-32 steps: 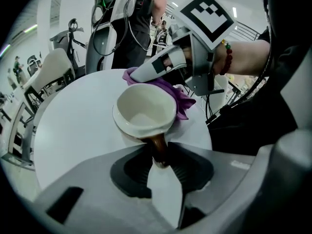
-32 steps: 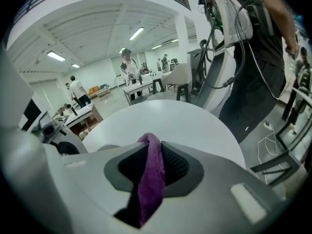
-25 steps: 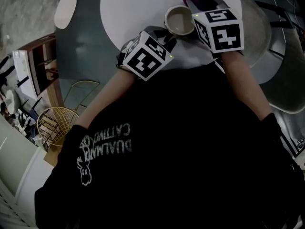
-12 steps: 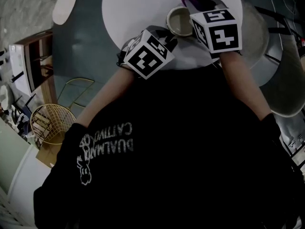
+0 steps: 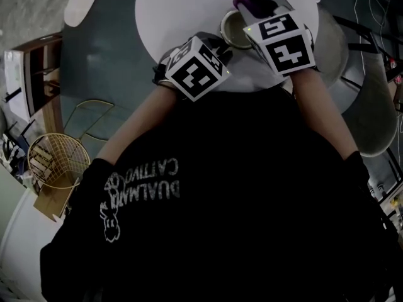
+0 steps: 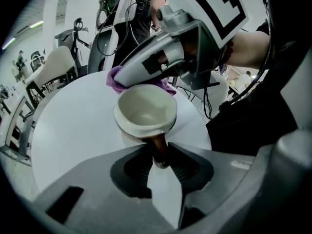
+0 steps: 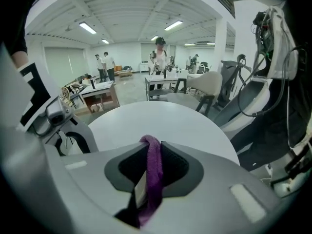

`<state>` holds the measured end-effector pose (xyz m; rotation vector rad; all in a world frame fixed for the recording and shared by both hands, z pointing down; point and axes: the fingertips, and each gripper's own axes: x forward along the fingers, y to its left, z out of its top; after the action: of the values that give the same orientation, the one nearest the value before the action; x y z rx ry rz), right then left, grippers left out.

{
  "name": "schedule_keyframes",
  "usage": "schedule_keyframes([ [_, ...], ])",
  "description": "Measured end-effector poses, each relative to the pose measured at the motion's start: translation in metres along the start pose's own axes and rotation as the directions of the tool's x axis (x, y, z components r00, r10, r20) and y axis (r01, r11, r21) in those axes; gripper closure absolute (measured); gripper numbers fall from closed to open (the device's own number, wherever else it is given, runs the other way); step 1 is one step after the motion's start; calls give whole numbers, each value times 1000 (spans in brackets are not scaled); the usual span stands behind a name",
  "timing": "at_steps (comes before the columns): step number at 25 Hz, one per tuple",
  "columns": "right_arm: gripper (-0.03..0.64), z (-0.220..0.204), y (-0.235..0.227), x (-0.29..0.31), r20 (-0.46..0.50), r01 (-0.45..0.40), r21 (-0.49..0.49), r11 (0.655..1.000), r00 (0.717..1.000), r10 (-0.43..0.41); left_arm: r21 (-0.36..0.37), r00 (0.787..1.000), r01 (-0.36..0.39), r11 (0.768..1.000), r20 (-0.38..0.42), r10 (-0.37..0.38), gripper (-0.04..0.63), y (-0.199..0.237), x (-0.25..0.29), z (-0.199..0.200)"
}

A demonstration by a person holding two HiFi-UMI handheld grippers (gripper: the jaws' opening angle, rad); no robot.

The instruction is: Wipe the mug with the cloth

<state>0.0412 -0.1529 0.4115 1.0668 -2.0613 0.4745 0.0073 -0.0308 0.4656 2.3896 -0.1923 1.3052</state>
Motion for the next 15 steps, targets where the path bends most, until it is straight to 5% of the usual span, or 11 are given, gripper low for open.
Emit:
schedule_keyframes([
  [15, 546, 12, 34, 4, -27, -103, -125, 987, 995, 100, 50, 1000, -7, 999, -10, 8, 503, 5, -8, -4],
])
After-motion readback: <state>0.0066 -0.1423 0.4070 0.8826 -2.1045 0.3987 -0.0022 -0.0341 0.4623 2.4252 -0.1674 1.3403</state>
